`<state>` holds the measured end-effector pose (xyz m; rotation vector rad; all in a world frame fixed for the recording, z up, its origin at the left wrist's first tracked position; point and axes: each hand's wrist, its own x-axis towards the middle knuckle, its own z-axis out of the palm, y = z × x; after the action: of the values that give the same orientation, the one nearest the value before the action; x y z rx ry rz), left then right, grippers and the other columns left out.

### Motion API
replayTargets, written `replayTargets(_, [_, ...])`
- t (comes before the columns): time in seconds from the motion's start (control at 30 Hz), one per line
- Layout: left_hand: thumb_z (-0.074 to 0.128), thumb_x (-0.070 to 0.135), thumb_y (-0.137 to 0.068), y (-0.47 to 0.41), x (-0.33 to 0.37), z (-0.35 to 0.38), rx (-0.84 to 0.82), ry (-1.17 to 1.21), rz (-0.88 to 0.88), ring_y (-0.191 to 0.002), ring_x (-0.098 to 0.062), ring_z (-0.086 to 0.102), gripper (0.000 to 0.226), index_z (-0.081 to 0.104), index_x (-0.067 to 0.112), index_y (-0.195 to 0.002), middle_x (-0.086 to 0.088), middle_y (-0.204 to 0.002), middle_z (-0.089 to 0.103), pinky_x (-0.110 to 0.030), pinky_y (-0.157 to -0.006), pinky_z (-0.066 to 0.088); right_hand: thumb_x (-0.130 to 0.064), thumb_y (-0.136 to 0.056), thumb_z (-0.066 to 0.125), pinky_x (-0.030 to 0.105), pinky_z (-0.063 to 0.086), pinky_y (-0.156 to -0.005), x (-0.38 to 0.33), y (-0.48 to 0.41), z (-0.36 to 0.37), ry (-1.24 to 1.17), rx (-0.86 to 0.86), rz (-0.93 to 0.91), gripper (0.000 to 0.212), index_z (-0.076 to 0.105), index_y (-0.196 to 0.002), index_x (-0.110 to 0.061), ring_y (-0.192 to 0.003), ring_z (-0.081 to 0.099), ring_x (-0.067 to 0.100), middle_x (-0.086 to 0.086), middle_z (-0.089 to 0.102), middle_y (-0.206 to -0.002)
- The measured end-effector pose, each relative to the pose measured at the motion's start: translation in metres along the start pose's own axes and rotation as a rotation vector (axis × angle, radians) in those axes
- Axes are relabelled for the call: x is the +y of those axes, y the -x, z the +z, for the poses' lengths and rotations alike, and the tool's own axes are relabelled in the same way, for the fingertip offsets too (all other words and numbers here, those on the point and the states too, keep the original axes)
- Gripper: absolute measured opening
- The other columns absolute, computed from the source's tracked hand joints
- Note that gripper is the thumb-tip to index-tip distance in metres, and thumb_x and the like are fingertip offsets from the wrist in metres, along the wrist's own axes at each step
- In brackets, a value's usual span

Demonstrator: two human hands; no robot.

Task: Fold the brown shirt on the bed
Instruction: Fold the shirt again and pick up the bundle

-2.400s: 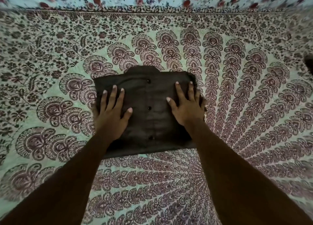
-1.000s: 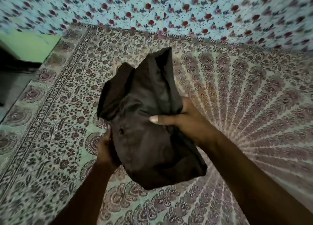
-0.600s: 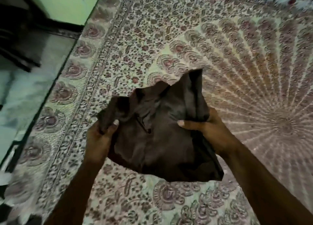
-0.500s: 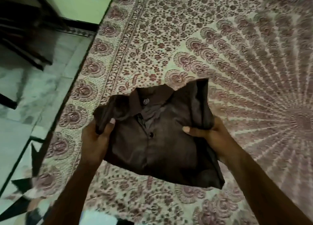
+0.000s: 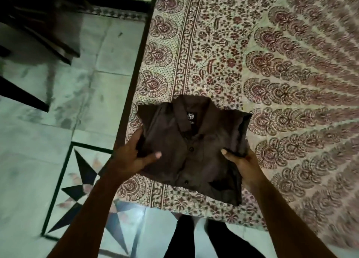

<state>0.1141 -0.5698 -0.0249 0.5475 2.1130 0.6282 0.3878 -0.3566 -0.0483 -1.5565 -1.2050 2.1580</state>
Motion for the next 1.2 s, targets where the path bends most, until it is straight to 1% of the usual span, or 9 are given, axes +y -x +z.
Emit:
replayTargets(0.07, [0.085,0.066,-0.069,0.003,-0.016,0.003,0.004,-0.103,0.028,-0.130,-0.018,0.061,0.107,0.028,0.042,-0.157,0.015,-0.142,0.060,-0.043,-0.107,0.053,-0.025,-0.065,0.095,0.045,0.056,-0.101,0.004,0.005,-0.010,0.173,-0.055,-0.050,0.078,0.062,-0.135,-0.031,-0.119,0.070,0.018,-0.006,0.073,-0.128])
replayTargets(0.23, [0.076,0.034,-0.092,0.024,-0.007,0.015,0.211,-0.128,-0.005,-0.118,-0.037,0.064,0.066,0.050,0.016,-0.150,-0.016,-0.132,0.067,-0.035,-0.094,0.045,-0.003,-0.053,0.101,0.034,0.053,-0.104,0.030,0.027,-0.030,0.474,-0.079,-0.086,0.122,0.035,-0.153,-0.025,-0.127,0.057,-0.003,-0.012,0.058,-0.141])
replayTargets(0.37, [0.068,0.044,-0.096,0.034,-0.014,0.021,0.262,-0.101,-0.055,-0.115,-0.042,0.066,0.064,0.048,0.018,-0.151,-0.020,-0.132,0.067,-0.048,-0.099,0.050,-0.002,-0.066,0.094,0.039,0.051,-0.104,0.043,0.042,-0.028,0.494,0.052,-0.044,0.109,0.034,-0.152,-0.032,-0.116,0.060,-0.002,-0.025,0.054,-0.133])
replayTargets(0.53, [0.077,0.056,-0.083,0.041,-0.024,0.024,0.096,-0.151,-0.088,-0.130,-0.041,0.060,0.094,0.031,0.028,-0.160,-0.010,-0.149,0.058,-0.055,-0.105,0.051,-0.004,-0.062,0.097,0.014,0.055,-0.079,0.052,0.056,-0.034,0.548,0.073,0.030,0.124,0.022,-0.152,-0.047,-0.097,0.060,-0.007,-0.026,0.057,-0.117])
replayTargets(0.67, [0.066,0.078,-0.077,0.038,-0.037,0.024,0.033,-0.316,-0.196,-0.122,-0.048,0.063,0.100,0.015,0.048,-0.157,-0.013,-0.145,0.060,-0.062,-0.097,0.054,-0.019,-0.062,0.100,0.007,0.042,-0.058,0.044,0.066,-0.028,0.692,0.201,0.065,0.124,0.024,-0.159,-0.037,-0.073,0.057,-0.002,-0.012,0.063,-0.084])
replayTargets(0.83, [0.067,0.055,-0.085,0.043,-0.013,0.029,0.420,-0.530,0.000,-0.112,-0.048,0.057,0.068,0.050,0.013,-0.136,-0.023,-0.125,0.059,-0.060,-0.083,0.054,-0.070,-0.078,0.074,0.047,0.054,-0.082,0.032,0.060,-0.005,1.004,0.563,-0.235,0.085,0.055,-0.139,-0.014,-0.105,0.058,0.037,0.014,0.060,-0.111])
replayTargets(0.93, [0.064,0.049,-0.093,0.015,0.001,0.034,0.446,-0.376,0.131,-0.118,-0.041,0.054,0.057,0.055,0.013,-0.136,-0.019,-0.130,0.055,-0.055,-0.091,0.053,-0.051,-0.090,0.063,0.056,0.052,-0.087,0.015,0.030,0.013,1.021,0.537,-0.428,0.055,0.064,-0.127,-0.011,-0.107,0.055,0.039,0.017,0.057,-0.113])
replayTargets(1.07, [0.072,0.045,-0.093,-0.031,0.023,0.034,0.356,-0.238,0.042,-0.123,-0.044,0.056,0.057,0.057,0.010,-0.136,-0.021,-0.135,0.058,-0.055,-0.097,0.052,-0.040,-0.092,0.072,0.063,0.031,-0.110,-0.022,-0.015,0.037,1.032,0.430,-0.123,0.052,0.057,-0.137,-0.018,-0.133,0.038,0.039,0.012,0.046,-0.139])
replayTargets(1.2, [0.070,0.035,-0.097,-0.047,0.027,0.028,0.452,-0.096,0.017,-0.104,-0.045,0.066,0.030,0.071,0.006,-0.108,-0.023,-0.107,0.072,-0.048,-0.085,0.052,-0.025,-0.092,0.072,0.060,0.029,-0.111,-0.030,-0.028,0.037,0.871,0.467,-0.035,0.019,0.057,-0.103,-0.021,-0.114,0.054,0.030,0.008,0.061,-0.115])
